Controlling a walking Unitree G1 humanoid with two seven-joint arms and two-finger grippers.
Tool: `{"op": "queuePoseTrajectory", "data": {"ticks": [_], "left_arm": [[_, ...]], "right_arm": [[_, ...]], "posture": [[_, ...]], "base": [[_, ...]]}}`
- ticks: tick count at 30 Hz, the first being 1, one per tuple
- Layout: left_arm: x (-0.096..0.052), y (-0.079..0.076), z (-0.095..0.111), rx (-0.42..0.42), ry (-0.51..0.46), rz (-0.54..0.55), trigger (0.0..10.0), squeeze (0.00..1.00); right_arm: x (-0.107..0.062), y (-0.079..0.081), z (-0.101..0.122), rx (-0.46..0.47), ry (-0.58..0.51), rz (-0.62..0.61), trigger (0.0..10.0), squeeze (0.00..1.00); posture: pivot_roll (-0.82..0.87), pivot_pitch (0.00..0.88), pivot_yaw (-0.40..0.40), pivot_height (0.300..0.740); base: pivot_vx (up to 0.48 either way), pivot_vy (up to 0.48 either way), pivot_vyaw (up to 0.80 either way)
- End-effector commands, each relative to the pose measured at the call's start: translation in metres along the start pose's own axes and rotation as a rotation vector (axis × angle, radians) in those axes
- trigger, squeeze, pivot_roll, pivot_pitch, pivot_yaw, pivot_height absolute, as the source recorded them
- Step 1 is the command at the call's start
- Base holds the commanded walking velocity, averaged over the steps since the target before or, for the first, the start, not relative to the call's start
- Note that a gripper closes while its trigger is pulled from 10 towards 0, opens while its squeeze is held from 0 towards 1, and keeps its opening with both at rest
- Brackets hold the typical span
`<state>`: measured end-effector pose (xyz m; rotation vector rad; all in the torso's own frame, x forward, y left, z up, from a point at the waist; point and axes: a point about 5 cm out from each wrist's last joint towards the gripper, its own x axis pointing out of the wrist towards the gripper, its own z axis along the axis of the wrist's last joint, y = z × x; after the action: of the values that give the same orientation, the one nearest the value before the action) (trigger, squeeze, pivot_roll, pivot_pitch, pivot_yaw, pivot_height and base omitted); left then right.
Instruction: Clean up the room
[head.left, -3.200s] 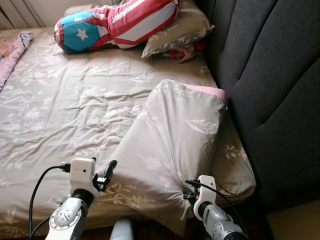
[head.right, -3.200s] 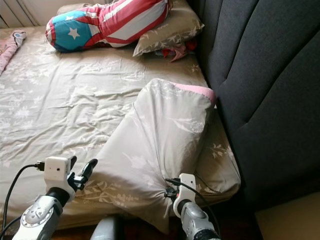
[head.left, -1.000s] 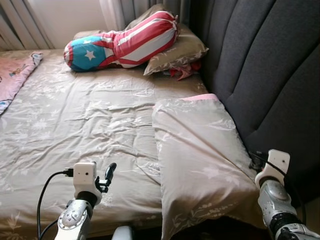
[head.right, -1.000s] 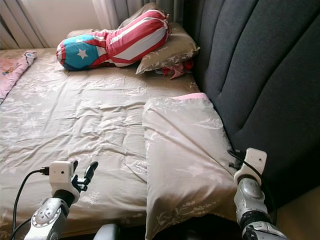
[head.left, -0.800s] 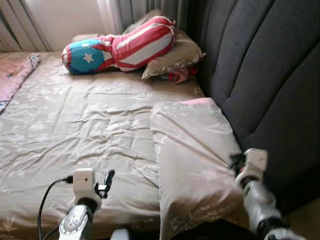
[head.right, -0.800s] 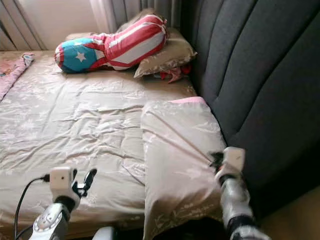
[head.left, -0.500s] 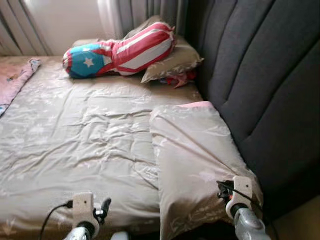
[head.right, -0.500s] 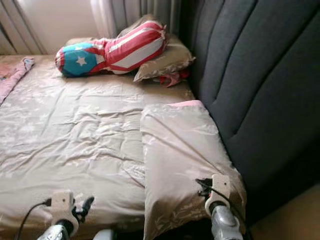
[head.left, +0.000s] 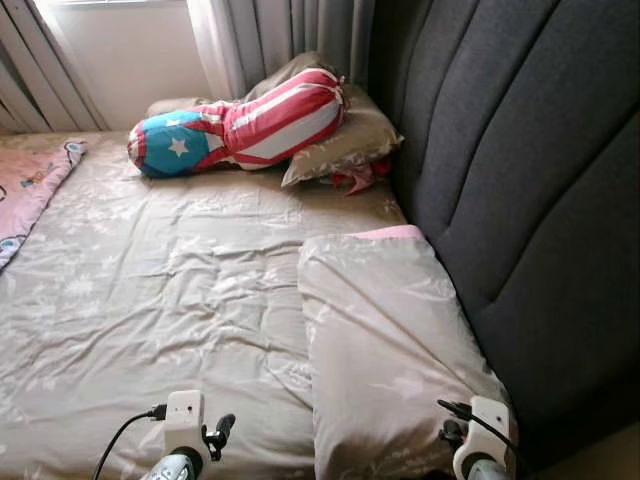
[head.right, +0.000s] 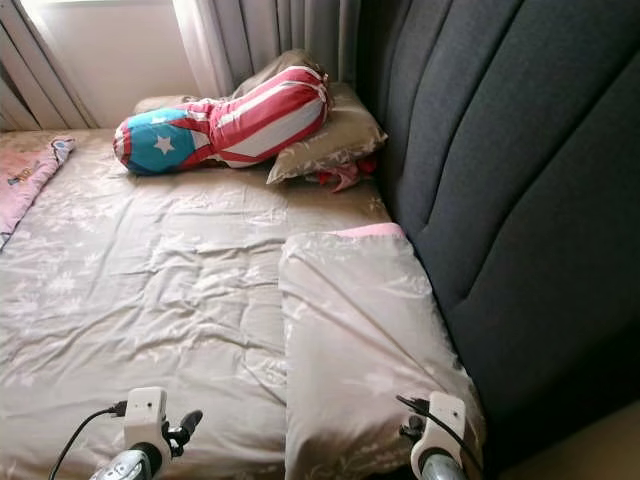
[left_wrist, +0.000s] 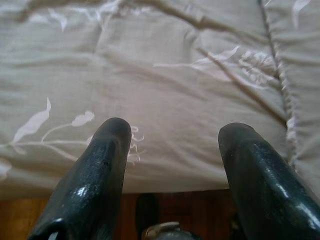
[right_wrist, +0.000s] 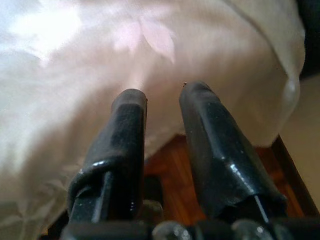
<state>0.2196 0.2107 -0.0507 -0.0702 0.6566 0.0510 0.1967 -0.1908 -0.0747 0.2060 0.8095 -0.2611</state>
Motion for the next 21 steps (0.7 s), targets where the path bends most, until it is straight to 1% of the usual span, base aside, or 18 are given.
{"op": "queuePoseTrajectory", "data": {"ticks": [1,2,5,6,7,10,12,14,18,19,21], "left_arm": [[-0.003,0.002,-0.012,0.055,0.062,0.003,10.0,0.00],[-0.004,0.003,-0.017,0.064,0.082,0.009,10.0,0.00],[-0.007,0.006,-0.023,0.049,0.103,0.033,10.0,0.00],[-0.010,0.010,-0.030,0.027,0.127,0.057,10.0,0.00],[-0.011,0.011,-0.032,0.023,0.133,0.062,10.0,0.00],[-0.015,0.015,-0.040,0.007,0.165,0.087,10.0,0.00],[-0.015,0.016,-0.041,0.006,0.171,0.091,10.0,0.00],[-0.016,0.017,-0.043,0.014,0.183,0.088,10.0,0.00],[-0.015,0.017,-0.041,0.018,0.177,0.078,10.0,0.00],[-0.015,0.017,-0.041,0.020,0.178,0.079,10.0,0.00],[-0.015,0.017,-0.041,0.021,0.180,0.081,10.0,0.00]], "right_arm": [[-0.004,0.002,-0.019,-0.033,0.087,0.012,10.0,0.00],[-0.005,0.005,-0.023,-0.068,0.103,0.039,10.0,0.00],[-0.005,0.008,-0.024,-0.091,0.113,0.068,10.0,0.00],[-0.005,0.009,-0.025,-0.067,0.112,0.060,10.0,0.00],[-0.005,0.009,-0.025,-0.063,0.113,0.054,10.0,0.00],[-0.006,0.012,-0.029,-0.116,0.124,0.077,10.0,0.00],[-0.007,0.013,-0.030,-0.124,0.126,0.080,10.0,0.00],[-0.008,0.013,-0.034,-0.159,0.139,0.091,10.0,0.00],[-0.009,0.012,-0.036,-0.150,0.148,0.082,10.0,0.00],[-0.009,0.013,-0.037,-0.168,0.153,0.089,10.0,0.00],[-0.009,0.013,-0.038,-0.156,0.152,0.086,10.0,0.00]], "posture": [[0.03,0.000,-0.018,0.740],[0.03,0.000,-0.014,0.740],[0.04,0.000,-0.014,0.740],[0.03,0.000,-0.013,0.740],[0.03,0.000,-0.013,0.740],[0.02,0.000,-0.016,0.740],[0.03,0.000,-0.017,0.740],[0.04,0.000,-0.016,0.740],[0.04,0.000,-0.012,0.740],[0.04,0.000,-0.007,0.740],[0.04,0.000,-0.005,0.740]], "base": [[0.000,0.000,0.00],[0.000,0.000,0.00],[0.000,0.000,0.00],[0.000,0.000,0.00],[0.000,0.000,0.00],[0.000,0.000,0.00],[0.000,0.000,0.00],[0.000,0.000,0.80],[0.000,0.000,0.80],[0.000,0.000,0.80],[0.000,0.000,0.80]]}}
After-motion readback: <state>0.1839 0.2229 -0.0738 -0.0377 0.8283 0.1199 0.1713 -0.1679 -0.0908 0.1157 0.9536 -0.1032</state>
